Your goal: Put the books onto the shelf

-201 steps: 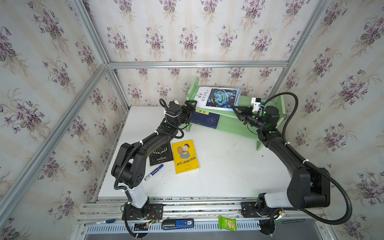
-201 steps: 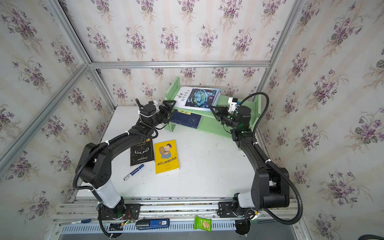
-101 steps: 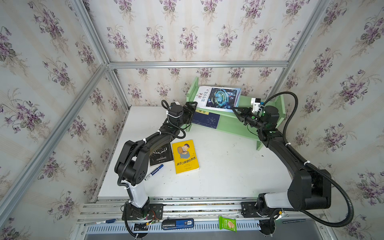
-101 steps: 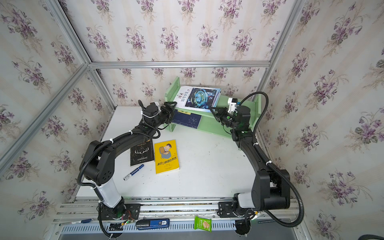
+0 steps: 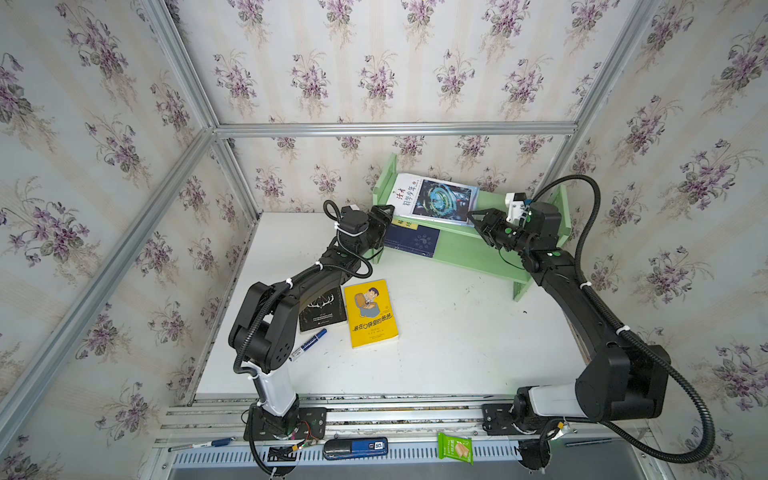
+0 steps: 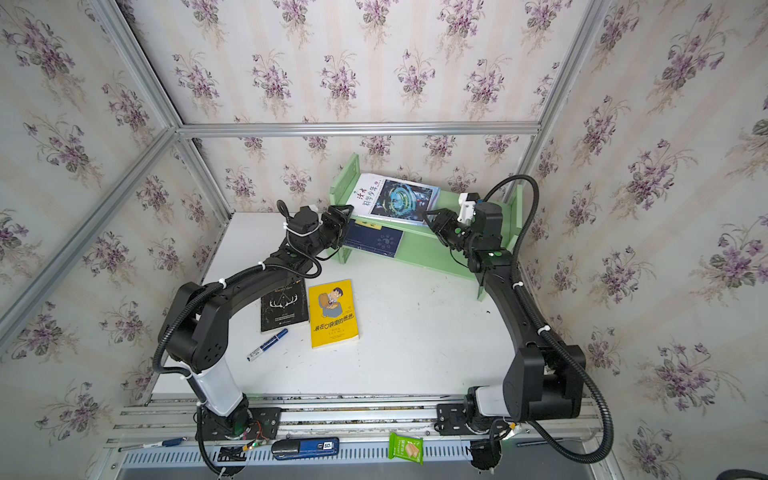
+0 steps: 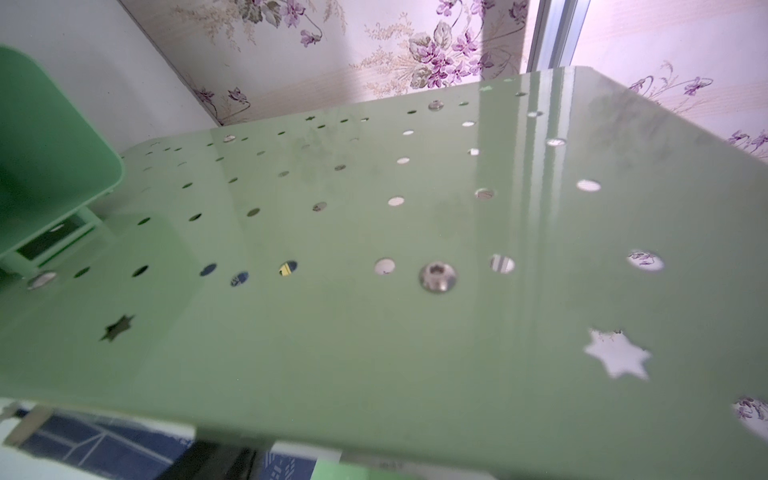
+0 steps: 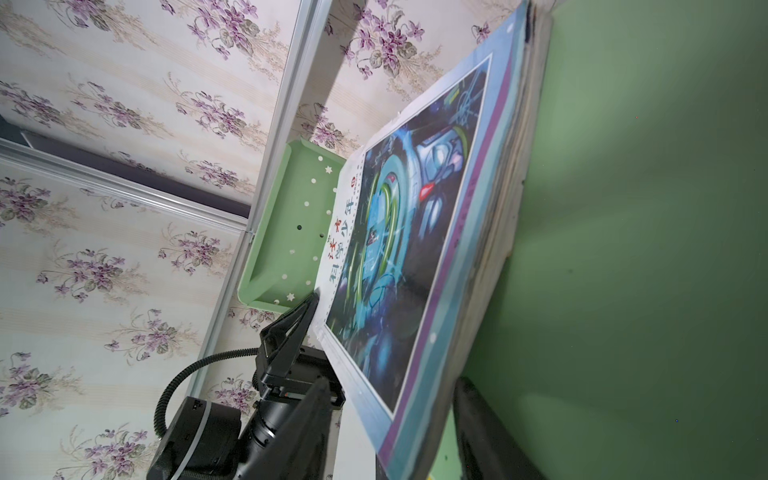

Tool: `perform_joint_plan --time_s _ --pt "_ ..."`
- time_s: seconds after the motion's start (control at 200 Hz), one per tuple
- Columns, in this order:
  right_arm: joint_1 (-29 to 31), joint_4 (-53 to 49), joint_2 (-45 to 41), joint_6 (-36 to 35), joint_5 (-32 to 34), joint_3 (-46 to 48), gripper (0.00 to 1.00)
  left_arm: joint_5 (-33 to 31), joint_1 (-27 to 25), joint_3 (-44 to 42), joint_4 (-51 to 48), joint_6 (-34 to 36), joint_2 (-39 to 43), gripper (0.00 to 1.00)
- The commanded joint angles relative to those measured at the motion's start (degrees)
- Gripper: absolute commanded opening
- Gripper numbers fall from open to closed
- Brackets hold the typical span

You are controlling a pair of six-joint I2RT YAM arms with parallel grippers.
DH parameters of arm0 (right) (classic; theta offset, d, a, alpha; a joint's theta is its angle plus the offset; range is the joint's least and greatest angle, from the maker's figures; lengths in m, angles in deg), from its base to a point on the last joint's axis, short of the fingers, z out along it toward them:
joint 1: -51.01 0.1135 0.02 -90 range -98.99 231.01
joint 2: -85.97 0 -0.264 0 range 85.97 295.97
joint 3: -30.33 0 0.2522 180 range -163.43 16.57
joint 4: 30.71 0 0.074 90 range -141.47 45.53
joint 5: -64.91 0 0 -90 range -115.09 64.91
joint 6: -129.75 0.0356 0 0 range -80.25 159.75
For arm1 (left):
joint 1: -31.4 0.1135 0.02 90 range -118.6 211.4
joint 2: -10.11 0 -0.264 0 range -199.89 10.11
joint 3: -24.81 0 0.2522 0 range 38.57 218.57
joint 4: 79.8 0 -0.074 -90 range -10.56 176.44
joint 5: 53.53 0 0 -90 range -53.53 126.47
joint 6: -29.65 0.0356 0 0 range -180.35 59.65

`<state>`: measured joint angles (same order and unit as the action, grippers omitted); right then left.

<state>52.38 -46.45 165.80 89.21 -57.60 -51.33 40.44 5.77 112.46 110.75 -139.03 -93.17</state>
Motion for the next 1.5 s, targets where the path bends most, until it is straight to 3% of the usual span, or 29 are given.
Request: perform_joint_plan --time_s 0.0,0.215,0.52,0.645,0.74,0.795,1.005,1.179,1.494 --pt "-0.2 -8.7 0.5 -3.4 4.4 -0.4 0.48 0.1 0.1 0.6 -0.8 -0.2 -0.2 0.81" --pt "-0.1 -11.1 1.2 -6.1 7.0 -2.5 0.28 0.5 0.1 0.4 -0.2 -0.2 0.1 0.82" --pt "-0.1 -11.4 2.4 -6.9 7.2 -3.3 0.23 1.3 0.1 -0.1 1.0 -1.0 -0.2 0.82" --pt "-0.1 -12.7 2.3 -7.8 8.2 -3.3 0.25 1.4 0.1 -0.1 1.1 -1.0 0.0 0.84" --pt "-0.1 -14.0 1.5 -9.2 10.3 -3.2 0.39 1.3 0.1 -0.4 1.2 -1.0 0.3 0.86" --pt "-0.1 -15.0 1.0 -10.3 11.7 -3.6 0.42 1.3 0.1 -0.6 1.3 -1.0 0.6 0.87" --pt "-0.1 -16.9 -0.7 -12.8 13.9 -4.6 0.41 1.1 0.1 -1.1 1.8 -0.6 1.7 0.89" --pt "-0.1 -12.6 -1.7 -12.8 9.5 -2.7 0.39 2.1 0.0 -1.5 3.1 0.1 3.0 0.96" --pt "0.2 -9.9 -5.2 -17.1 6.2 -1.9 0.45 2.5 -0.3 -7.0 9.6 4.2 10.4 0.99"
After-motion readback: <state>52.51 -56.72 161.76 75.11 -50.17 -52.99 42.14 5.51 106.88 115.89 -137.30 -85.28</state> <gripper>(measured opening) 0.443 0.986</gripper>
